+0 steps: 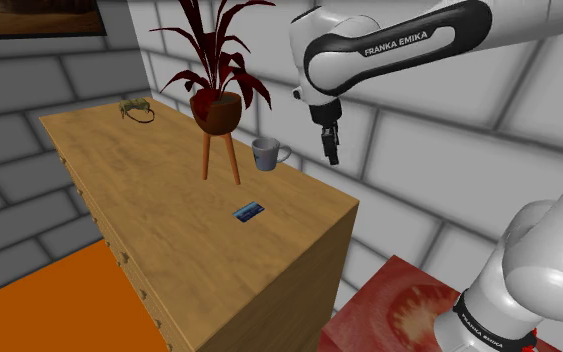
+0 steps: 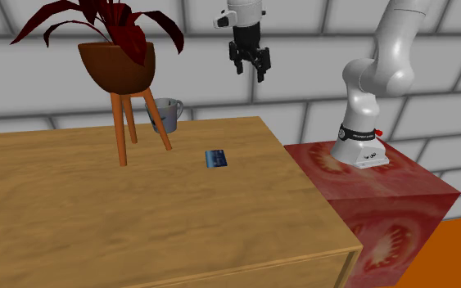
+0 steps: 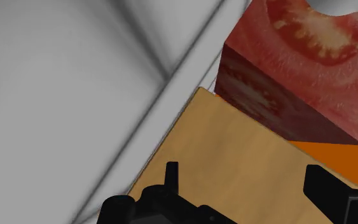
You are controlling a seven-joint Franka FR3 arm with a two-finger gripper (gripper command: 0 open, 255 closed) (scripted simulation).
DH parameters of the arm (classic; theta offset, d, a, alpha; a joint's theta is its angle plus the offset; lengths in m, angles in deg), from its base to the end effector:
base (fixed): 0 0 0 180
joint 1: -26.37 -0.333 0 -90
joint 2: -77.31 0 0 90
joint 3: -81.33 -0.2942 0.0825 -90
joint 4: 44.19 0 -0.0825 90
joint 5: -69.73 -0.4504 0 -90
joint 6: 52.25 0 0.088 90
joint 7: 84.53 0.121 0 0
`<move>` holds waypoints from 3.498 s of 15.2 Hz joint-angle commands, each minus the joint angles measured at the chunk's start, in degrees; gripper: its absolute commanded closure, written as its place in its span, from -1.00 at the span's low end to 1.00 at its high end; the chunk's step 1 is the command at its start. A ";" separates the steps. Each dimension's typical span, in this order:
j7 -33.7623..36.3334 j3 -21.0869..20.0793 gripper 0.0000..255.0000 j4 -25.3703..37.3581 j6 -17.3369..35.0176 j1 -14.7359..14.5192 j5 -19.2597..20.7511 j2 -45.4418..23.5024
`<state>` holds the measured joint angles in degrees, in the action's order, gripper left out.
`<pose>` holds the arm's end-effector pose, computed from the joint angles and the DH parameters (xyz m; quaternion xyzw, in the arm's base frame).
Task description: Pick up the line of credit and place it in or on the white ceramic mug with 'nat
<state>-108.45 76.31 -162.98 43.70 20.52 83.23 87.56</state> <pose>0.5376 0.0777 0.4379 0.9340 0.3172 -0.1227 0.1092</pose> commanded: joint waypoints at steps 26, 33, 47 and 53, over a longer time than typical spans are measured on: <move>-24.71 -10.41 -1.00 23.67 4.77 -13.69 23.31 -37.29; -24.39 -10.10 -1.00 22.23 6.46 -13.14 23.74 -37.45; -24.71 -10.17 1.00 22.44 5.98 -13.13 23.57 -37.08; -26.62 -10.50 1.00 24.02 2.99 -13.12 22.67 -35.07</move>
<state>-134.77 65.87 -139.30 47.24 7.42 106.04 52.21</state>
